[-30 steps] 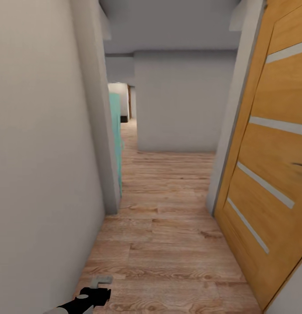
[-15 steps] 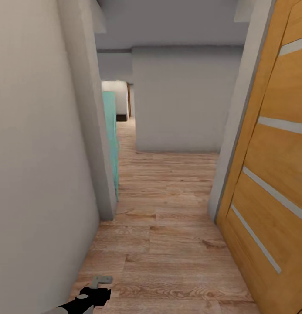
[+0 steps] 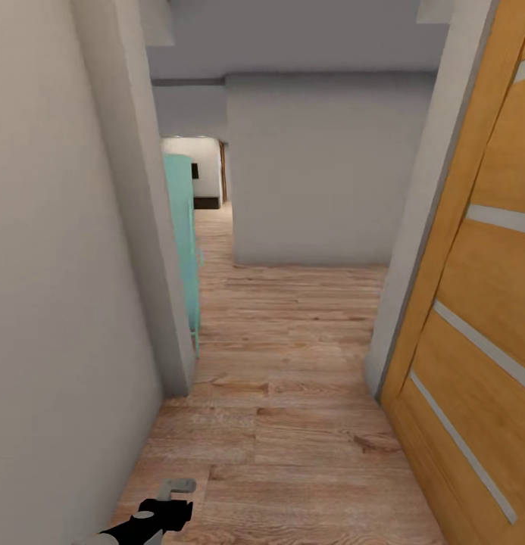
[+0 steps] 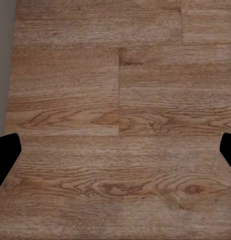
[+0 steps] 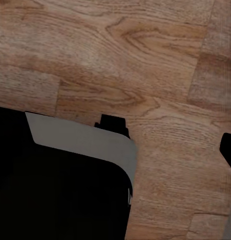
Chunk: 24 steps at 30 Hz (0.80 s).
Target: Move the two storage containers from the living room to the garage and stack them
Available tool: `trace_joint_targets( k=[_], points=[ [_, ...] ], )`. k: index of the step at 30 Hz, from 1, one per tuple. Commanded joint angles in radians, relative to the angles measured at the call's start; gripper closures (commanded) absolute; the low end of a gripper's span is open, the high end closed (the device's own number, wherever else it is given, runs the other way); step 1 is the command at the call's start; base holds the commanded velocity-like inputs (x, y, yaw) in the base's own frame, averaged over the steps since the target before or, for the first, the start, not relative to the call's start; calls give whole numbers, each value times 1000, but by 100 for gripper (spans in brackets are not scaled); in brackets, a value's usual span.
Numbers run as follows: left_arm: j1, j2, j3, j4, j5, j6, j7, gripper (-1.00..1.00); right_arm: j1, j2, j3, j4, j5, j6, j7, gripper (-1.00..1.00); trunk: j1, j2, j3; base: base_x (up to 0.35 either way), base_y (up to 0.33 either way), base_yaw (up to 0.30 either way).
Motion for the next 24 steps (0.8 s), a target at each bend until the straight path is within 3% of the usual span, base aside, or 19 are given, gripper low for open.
trace_joint_targets(
  k=[1, 24],
  points=[
    [-2, 0, -4, 4, -1, -8, 5, -100, -1, 0, 1, 1, 6, -3, 0, -100, 1, 0, -1, 338, -74, 0],
    [-2, 0, -4, 5, -1, -6, 5, -100, -1, 0, 1, 1, 6, -3, 0, -100, 1, 0, -1, 338, -73, 0]
  ],
)
